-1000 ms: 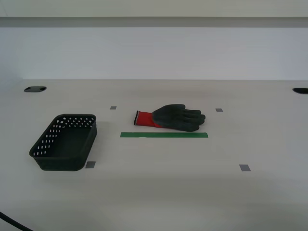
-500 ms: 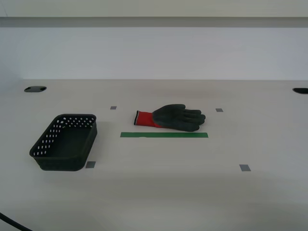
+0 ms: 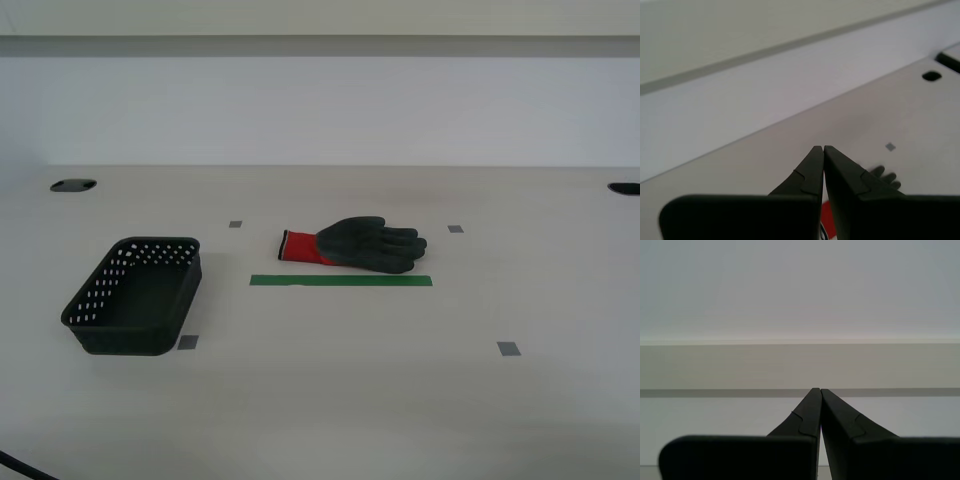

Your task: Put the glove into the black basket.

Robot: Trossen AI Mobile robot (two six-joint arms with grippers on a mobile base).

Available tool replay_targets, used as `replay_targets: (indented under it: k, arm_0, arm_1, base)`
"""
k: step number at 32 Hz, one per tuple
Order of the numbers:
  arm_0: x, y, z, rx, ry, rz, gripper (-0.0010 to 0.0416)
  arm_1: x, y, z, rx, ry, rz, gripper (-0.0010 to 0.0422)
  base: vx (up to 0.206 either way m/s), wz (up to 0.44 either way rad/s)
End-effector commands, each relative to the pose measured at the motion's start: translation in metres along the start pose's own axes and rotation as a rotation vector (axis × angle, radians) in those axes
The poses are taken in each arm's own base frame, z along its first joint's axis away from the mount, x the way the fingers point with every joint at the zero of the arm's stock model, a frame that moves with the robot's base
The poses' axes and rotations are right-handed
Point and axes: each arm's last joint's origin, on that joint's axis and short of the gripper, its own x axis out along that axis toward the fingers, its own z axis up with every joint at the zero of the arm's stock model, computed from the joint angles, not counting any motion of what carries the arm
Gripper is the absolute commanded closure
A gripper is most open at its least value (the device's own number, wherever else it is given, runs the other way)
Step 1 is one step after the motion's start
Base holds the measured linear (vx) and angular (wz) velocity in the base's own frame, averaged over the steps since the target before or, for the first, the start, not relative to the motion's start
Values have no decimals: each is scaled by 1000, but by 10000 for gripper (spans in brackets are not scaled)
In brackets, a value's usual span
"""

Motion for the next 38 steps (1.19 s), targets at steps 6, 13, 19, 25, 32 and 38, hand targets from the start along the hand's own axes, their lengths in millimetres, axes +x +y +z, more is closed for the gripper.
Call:
replay_targets:
  k: [6,13,19,25,32,38]
  arm_0:
    - [0,0,0,0,-2,0,405]
    - [0,0,0,0,-1,0,405]
    - [0,0,0,0,3,0,405]
    - [0,0,0,0,3,0,405]
    - [0,0,-2,0,18,0,405]
    - [0,0,-2,0,25,0,405]
  arm_1:
    - [77,-10,17,23,253,-82,412]
    - [127,-9,25,63,406,-119,412]
    - [155,-12,36,75,487,-143,412]
    - [186,-29,35,96,546,-181,412]
    - [226,-72,6,138,614,-249,412]
    - [255,-105,-32,148,668,-286,412]
  base:
    - [0,0]
    - [0,0]
    - [0,0]
    - [0,0]
    - [0,0]
    - [0,0]
